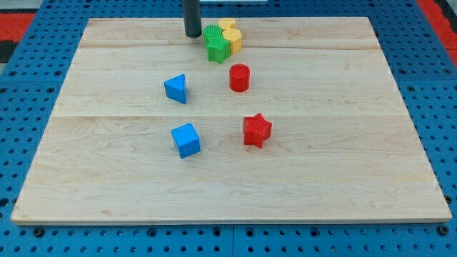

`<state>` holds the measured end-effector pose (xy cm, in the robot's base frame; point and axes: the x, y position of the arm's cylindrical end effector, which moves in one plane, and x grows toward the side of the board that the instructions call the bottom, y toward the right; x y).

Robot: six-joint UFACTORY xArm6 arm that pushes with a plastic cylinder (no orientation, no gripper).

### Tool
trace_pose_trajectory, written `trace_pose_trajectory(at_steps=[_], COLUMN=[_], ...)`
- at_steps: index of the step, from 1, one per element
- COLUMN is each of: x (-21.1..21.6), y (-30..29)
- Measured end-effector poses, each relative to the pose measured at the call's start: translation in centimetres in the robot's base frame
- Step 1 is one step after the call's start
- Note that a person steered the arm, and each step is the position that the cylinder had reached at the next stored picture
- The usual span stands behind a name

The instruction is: Push the blue triangle towards bottom right

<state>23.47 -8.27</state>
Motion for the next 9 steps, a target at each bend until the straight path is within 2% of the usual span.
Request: trace_pose_trajectory(at_steps=[2,5,6,8,9], x=[0.2,7.1,10.7,15.1,17.2], y=[-1.7,-1.7,1.2,5.2,3.0])
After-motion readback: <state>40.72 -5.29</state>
